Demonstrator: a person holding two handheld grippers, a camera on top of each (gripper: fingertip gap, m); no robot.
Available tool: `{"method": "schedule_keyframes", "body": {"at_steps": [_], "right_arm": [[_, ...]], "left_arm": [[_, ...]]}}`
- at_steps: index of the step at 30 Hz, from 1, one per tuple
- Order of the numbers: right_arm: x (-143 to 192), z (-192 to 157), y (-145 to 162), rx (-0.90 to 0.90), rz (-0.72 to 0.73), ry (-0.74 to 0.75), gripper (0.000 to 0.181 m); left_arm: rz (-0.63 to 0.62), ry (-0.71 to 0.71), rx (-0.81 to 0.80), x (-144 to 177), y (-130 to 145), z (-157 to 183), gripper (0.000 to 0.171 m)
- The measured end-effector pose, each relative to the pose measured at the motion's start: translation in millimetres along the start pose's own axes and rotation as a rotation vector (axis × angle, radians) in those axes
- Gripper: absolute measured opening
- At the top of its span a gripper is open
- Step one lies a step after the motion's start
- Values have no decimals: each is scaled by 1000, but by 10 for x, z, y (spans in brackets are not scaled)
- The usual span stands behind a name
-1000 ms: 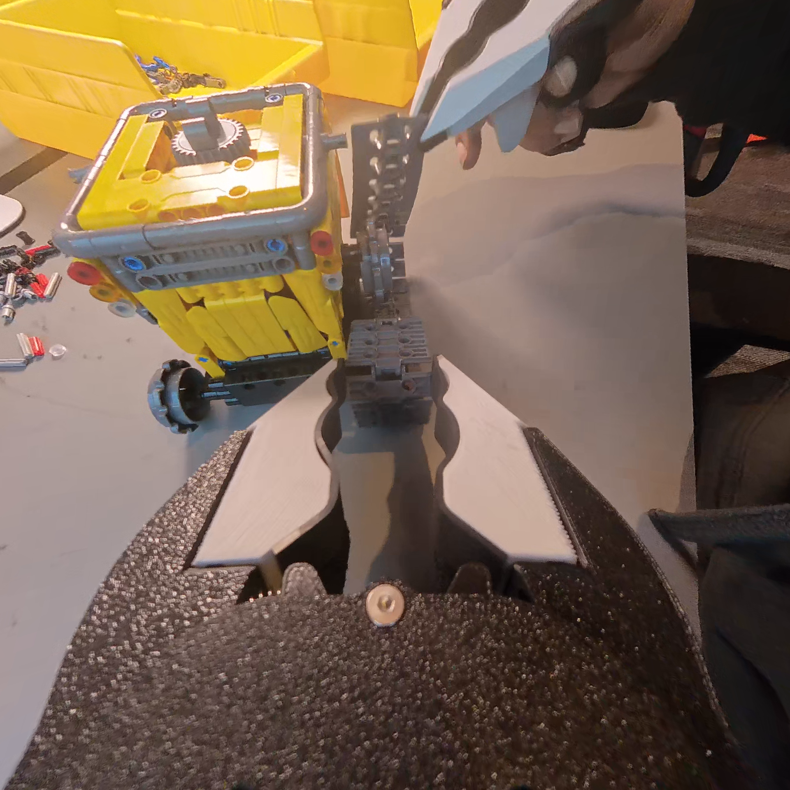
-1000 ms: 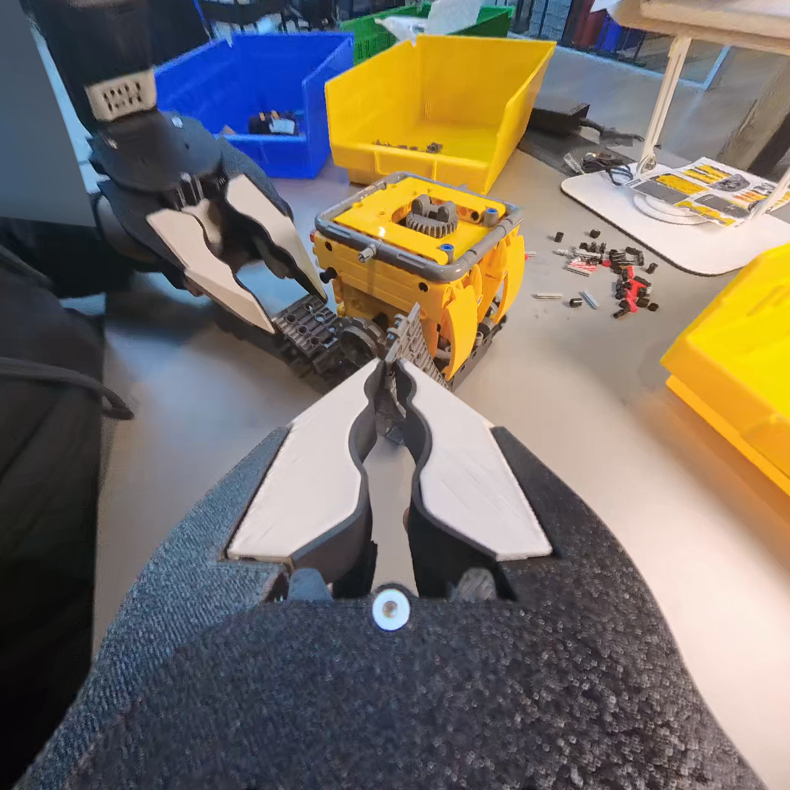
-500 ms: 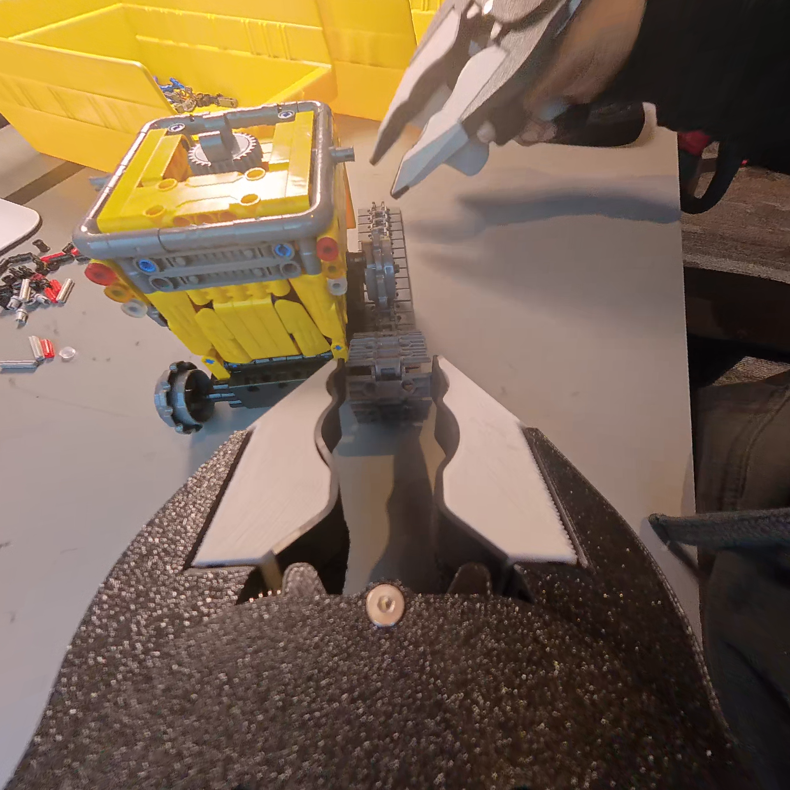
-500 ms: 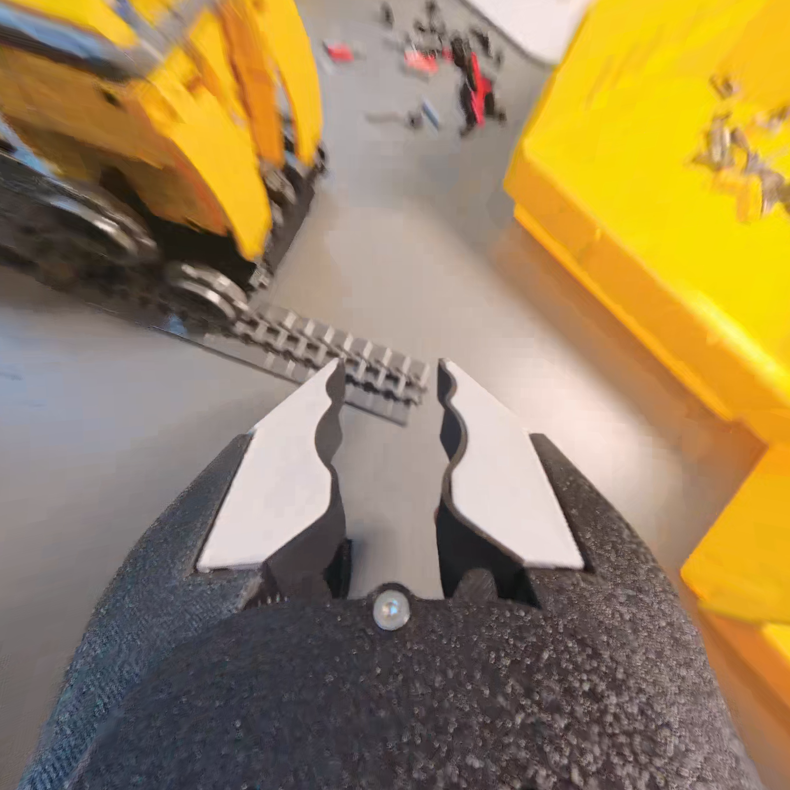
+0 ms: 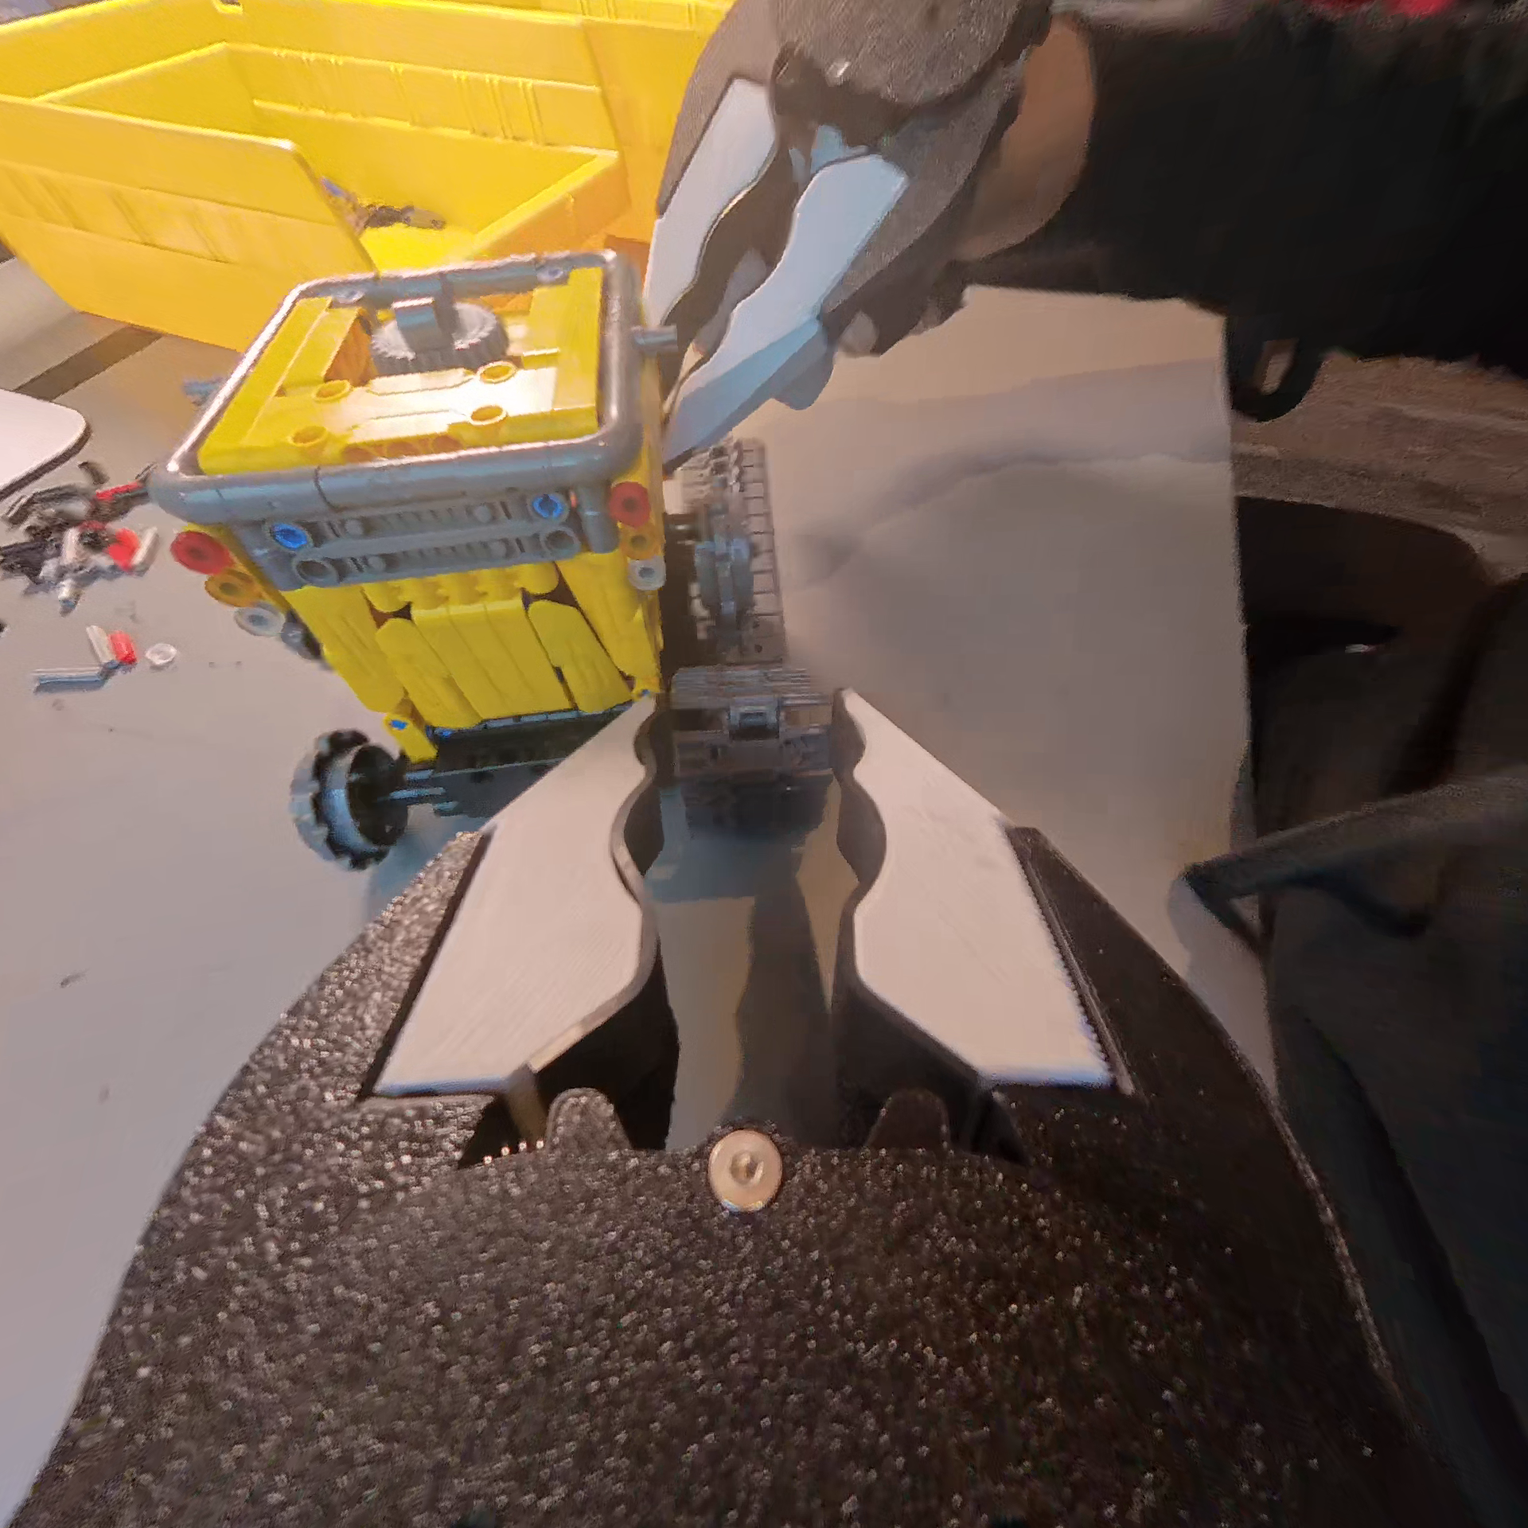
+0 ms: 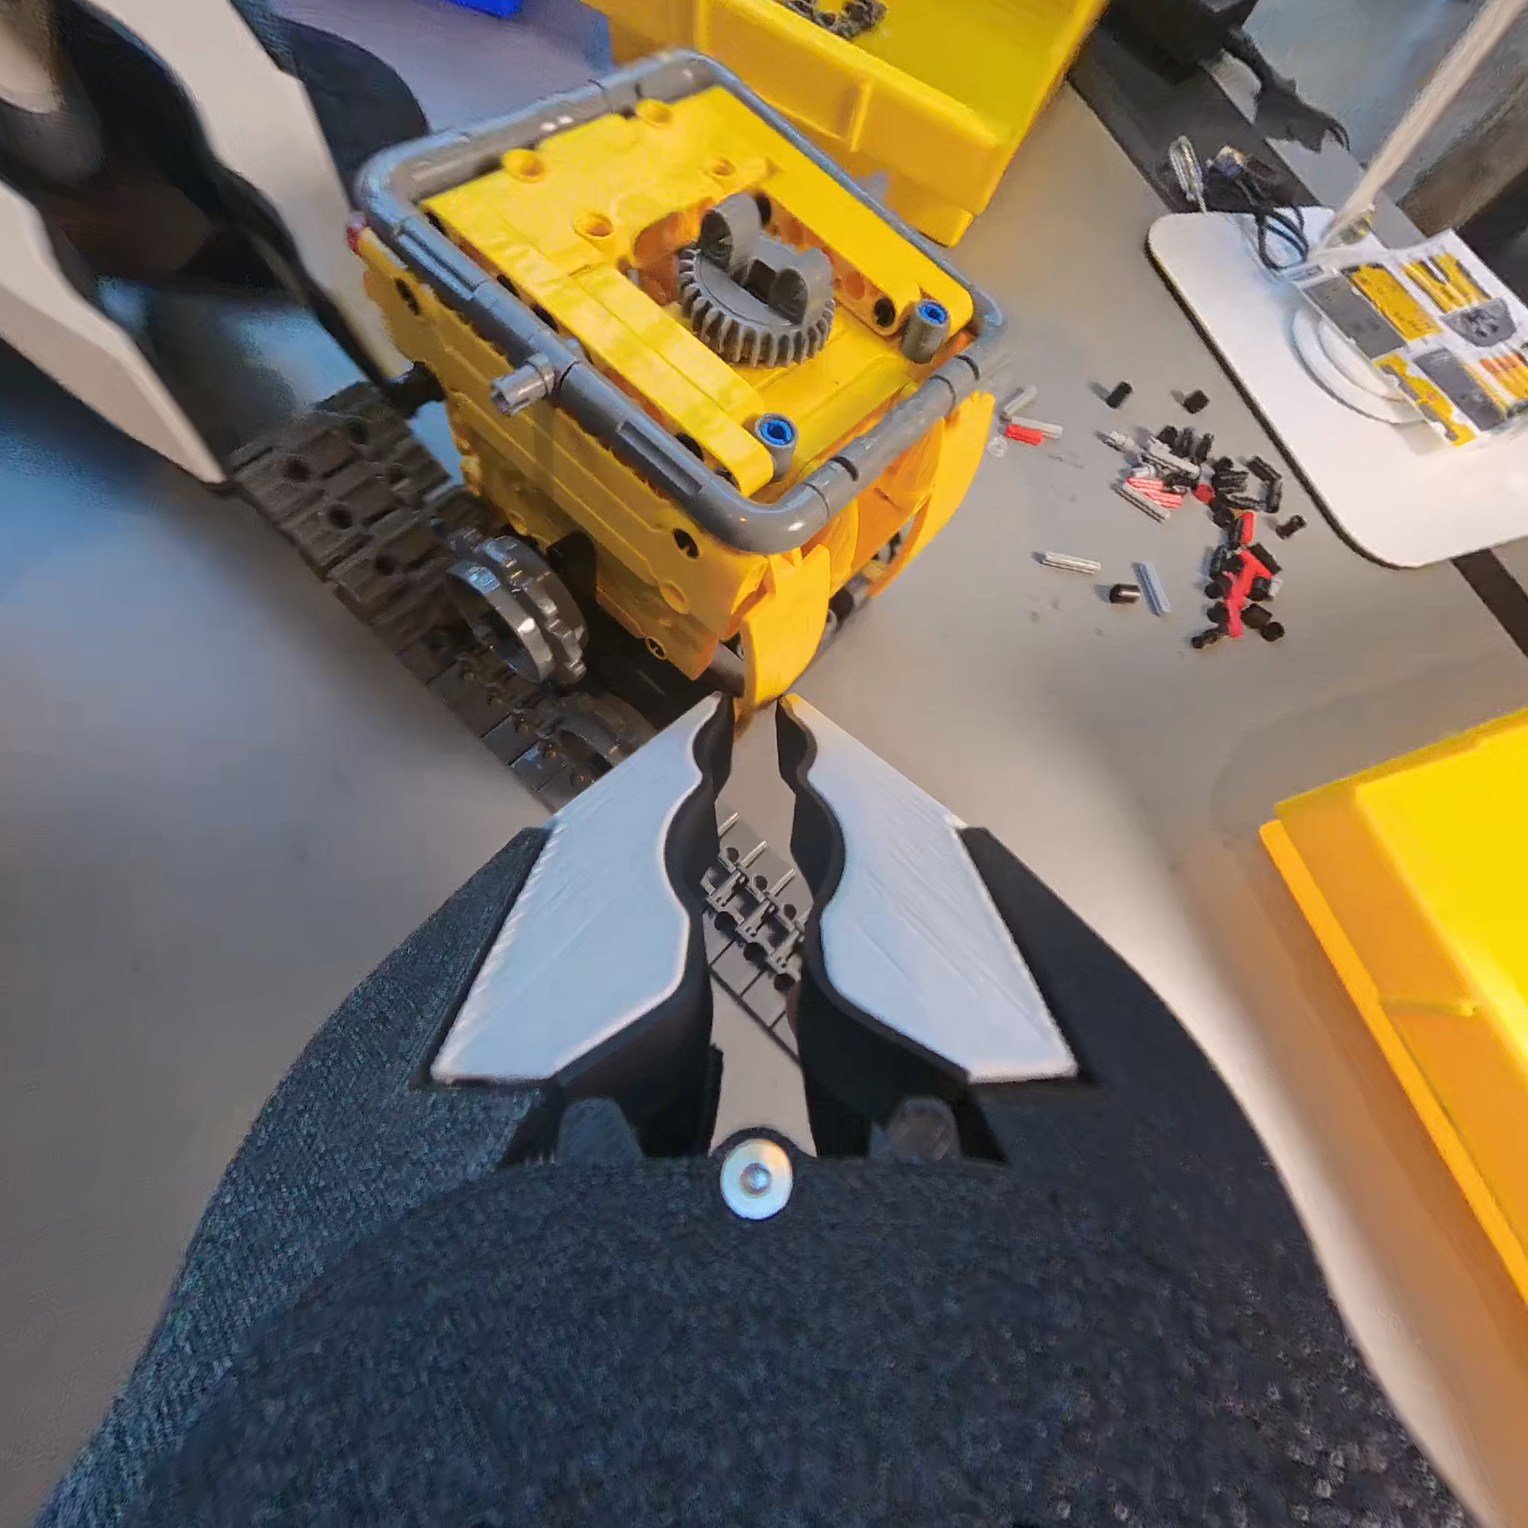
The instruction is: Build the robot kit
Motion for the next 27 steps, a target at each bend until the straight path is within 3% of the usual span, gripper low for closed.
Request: {"method": "schedule_keyframes", "body": {"at_steps": [2, 4, 7, 11, 14, 18, 19, 27], "right_arm": [[-17, 17, -7, -25, 4, 61, 6], [0, 33, -18, -82, 28, 89, 5], [3, 30, 14, -174, 52, 117, 4], [2, 23, 8, -170, 32, 162, 4], [-2, 19, 5, -188, 29, 184, 4], [-10, 38, 11, -207, 41, 207, 3], [-8, 48, 15, -211, 44, 211, 3], [28, 92, 70, -255, 70, 209, 4]], "left_arm": [[75, 13, 8, 113, -121, -8, 0], [104, -19, 40, 230, -201, -100, 0], [12, -24, 54, 278, -123, -143, 0], [-122, 88, 156, 164, 34, 100, 35], [-268, 69, 176, 48, 269, 244, 63], [-370, -33, 93, -117, 469, 288, 59], [-366, -20, 87, -118, 449, 309, 45], [-318, -105, 128, 185, 362, 56, 41]]}}
Point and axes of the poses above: each gripper's, where its closed fingertips meet, x back along the fingers, y out of its underside, z = x × y across the jaws, the point moved 4 cm from there along x, back along the fingers, and after that the axes turned 13 degrees about z, right-handed, at the moved point
